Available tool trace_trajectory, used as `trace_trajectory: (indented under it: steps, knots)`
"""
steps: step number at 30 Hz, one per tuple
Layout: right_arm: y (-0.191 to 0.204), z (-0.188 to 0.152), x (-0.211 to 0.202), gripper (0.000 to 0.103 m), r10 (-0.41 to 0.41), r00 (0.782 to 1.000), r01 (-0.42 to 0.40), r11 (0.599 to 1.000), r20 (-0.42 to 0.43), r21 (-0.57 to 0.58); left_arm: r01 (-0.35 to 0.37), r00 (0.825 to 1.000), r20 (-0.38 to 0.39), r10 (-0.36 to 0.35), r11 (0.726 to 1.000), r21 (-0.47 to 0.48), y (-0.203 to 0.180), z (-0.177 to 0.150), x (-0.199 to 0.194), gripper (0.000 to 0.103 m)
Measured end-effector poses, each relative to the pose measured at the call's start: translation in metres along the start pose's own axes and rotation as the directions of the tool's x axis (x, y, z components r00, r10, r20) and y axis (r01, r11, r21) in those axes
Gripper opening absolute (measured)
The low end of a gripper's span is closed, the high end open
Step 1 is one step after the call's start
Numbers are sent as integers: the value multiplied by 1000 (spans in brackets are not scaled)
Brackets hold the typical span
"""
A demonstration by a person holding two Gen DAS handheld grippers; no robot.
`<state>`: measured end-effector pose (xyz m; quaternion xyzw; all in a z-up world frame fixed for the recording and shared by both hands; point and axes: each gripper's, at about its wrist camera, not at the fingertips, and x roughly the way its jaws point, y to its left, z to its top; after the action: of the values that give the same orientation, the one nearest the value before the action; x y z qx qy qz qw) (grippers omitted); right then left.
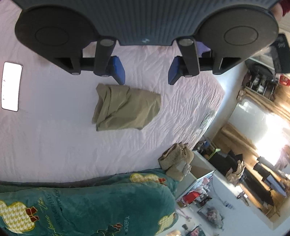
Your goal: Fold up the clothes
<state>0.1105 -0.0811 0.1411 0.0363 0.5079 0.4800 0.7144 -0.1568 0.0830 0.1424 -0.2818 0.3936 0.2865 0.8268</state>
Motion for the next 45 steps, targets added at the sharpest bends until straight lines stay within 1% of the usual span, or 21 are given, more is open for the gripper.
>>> trace_trajectory:
  steps: [3, 6, 8, 12, 14, 16, 18, 20, 22, 24, 27, 30, 32, 37, 42, 45]
  knots:
    - [2, 17, 14, 52, 18, 1000, -18, 999, 21, 27, -3, 1000, -4, 3, 1000, 3, -2, 6, 3, 64]
    - [7, 32, 27, 52, 29, 999, -30, 999, 31, 16, -15, 1000, -15, 16, 1000, 25, -4, 13, 7, 64]
    - [9, 42, 37, 52, 27, 999, -28, 1000, 36, 14, -28, 999, -18, 29, 999, 17, 0, 21, 11, 64]
    - [9, 59, 55, 52, 16, 1000, -16, 999, 7, 30, -50, 999, -20, 50, 999, -6, 5, 35, 18, 64]
    - [10, 55, 48, 52, 44, 999, -44, 998, -1, 34, -46, 999, -13, 46, 999, -15, 7, 37, 18, 64]
    - [10, 50, 43, 53, 66, 998, -65, 997, -9, 43, -54, 998, -22, 54, 998, -19, 10, 38, 21, 64]
    - [7, 47, 42, 53, 62, 998, -60, 996, -18, 67, -71, 997, -35, 70, 997, -19, 11, 41, 23, 64]
    - [4, 43, 40, 53, 58, 998, -55, 994, -28, 92, -67, 997, -32, 66, 997, -28, 11, 40, 21, 64]
    - [3, 38, 36, 53, 56, 998, -52, 993, -36, 105, -57, 998, -25, 56, 998, -37, 11, 32, 15, 64]
    - [4, 25, 25, 53, 62, 997, -59, 995, -43, 75, -44, 999, -22, 43, 998, -42, 10, 20, 8, 64]
    - [2, 3, 11, 53, 60, 996, -55, 996, -62, 73, -36, 999, -30, 35, 999, -28, 7, 3, 2, 64]
    - [2, -12, 3, 53, 53, 996, -48, 996, -73, 71, -41, 998, -41, 40, 999, -10, 8, -5, -1, 64]
    - [3, -20, -2, 53, 49, 996, -43, 997, -79, 70, -40, 999, -28, 39, 999, -14, 10, -4, -5, 64]
    - [12, -19, -10, 53, 51, 997, -49, 998, -59, 37, -33, 999, 2, 33, 999, -26, 8, 2, -11, 64]
    - [13, -16, -17, 53, 30, 999, -29, 999, -35, 21, -31, 1000, 6, 31, 999, -12, 2, 3, -11, 64]
    - [14, -14, -21, 53, 18, 1000, -18, 1000, -20, 11, -21, 1000, 21, 21, 1000, -22, 1, 4, -14, 64]
